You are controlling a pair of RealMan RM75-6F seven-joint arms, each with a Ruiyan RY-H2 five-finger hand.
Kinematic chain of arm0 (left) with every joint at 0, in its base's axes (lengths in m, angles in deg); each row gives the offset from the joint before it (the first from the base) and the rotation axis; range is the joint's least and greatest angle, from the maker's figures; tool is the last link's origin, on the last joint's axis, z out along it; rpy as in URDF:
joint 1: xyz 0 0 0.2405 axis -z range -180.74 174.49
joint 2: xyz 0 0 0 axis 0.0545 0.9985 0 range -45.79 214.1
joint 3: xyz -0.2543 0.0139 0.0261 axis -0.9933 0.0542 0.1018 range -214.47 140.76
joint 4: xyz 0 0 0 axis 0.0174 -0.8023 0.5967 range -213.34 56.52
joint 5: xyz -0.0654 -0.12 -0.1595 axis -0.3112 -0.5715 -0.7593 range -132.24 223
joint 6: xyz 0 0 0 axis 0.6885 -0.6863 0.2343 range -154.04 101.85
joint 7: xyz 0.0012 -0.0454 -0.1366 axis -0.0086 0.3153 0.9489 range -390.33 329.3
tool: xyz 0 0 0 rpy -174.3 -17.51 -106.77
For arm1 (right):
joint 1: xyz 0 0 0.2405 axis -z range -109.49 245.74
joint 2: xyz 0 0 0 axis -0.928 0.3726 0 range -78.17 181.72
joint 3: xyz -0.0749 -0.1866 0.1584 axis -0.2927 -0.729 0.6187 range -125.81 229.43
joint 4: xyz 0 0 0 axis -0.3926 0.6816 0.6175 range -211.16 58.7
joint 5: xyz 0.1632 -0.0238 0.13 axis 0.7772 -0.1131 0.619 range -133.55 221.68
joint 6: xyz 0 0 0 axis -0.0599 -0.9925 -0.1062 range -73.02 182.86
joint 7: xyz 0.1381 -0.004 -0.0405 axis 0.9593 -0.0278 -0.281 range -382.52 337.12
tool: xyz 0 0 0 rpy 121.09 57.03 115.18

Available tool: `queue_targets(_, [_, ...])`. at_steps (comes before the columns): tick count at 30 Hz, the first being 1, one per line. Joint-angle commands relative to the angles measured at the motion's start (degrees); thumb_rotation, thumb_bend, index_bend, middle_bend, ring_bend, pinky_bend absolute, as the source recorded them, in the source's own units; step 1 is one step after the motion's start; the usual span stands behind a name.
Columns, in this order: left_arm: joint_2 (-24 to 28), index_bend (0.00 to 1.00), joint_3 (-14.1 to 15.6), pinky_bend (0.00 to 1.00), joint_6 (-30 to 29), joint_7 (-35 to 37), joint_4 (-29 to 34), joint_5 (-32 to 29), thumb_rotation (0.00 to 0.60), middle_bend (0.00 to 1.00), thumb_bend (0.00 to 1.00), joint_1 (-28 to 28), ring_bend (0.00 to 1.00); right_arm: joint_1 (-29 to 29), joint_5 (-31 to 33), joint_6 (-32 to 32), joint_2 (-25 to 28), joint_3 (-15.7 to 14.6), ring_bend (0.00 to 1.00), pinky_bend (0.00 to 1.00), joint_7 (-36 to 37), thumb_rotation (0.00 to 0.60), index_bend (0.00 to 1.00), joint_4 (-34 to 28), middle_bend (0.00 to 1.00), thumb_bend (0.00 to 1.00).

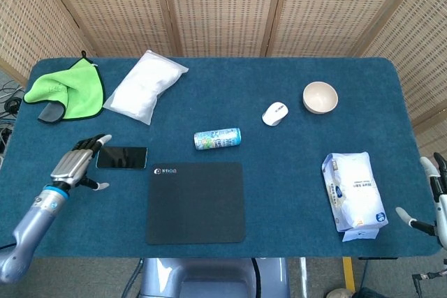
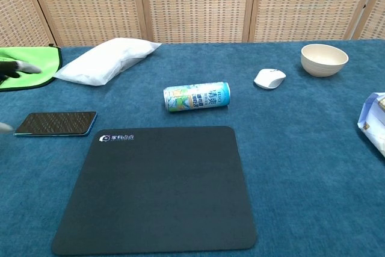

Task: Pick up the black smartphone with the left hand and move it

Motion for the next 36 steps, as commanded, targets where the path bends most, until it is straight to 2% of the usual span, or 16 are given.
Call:
queue_targets(1, [-6.1, 0.02, -0.8, 0.0, 4.3, -7.0, -5.9, -9.8, 0.6, 0.0, 0.0, 7.1, 0.0, -0.3, 0.8, 0.7, 0.0, 0.2, 0.0, 0.0, 0.4, 0.6, 0.0, 0.4, 0.0, 0.0])
queue_targets(8, [-12.2, 0.14, 0.7, 0.0, 4.9, -13.9, -11.7, -20.5, 0.6, 0.0, 0.0, 13.3, 0.0, -0.7, 2.2, 1.9, 0.0, 0.6, 0.0, 0.0, 1.1, 0.6, 0.0, 1.0, 0.0, 0.0])
queue_targets(11, [-14.5, 0.2, 0.9, 0.0, 4.5, -15.3, -13.4, -23.2, 0.6, 0.0, 0.0, 15.1, 0.0, -0.8, 2.5, 2.3, 0.0, 0.7, 0.0, 0.0, 1.4, 0.6, 0.0, 1.1, 0.0, 0.0])
queue_targets(17, [-19.2, 0.24, 1.6, 0.0, 2.3, -18.9, -17.3, -27.9, 0.6, 0.0, 0.0, 18.1, 0.0, -0.8, 3.0, 2.8, -0.1, 0.8, 0.0, 0.0, 1.9, 0.6, 0.0, 1.5, 0.0, 0.0])
queue_targets(27, [-22.4, 0.26, 2.5, 0.0, -2.2, -22.5, -18.5, -30.4, 0.6, 0.0, 0.0, 19.5, 0.0, -1.0, 3.8, 3.6, 0.1, 1.0, 0.0, 0.0, 2.8, 0.6, 0.0, 1.9, 0.0, 0.0])
queue_targets(36, [-23.9, 0.27, 2.7, 0.0, -3.3, -23.8, -19.7, -31.5, 0.6, 0.0, 0.0, 19.5, 0.0, -1.0, 3.9, 3.6, 0.1, 1.0, 0.0, 0.0, 3.1, 0.6, 0.0, 1.9, 0.0, 0.0])
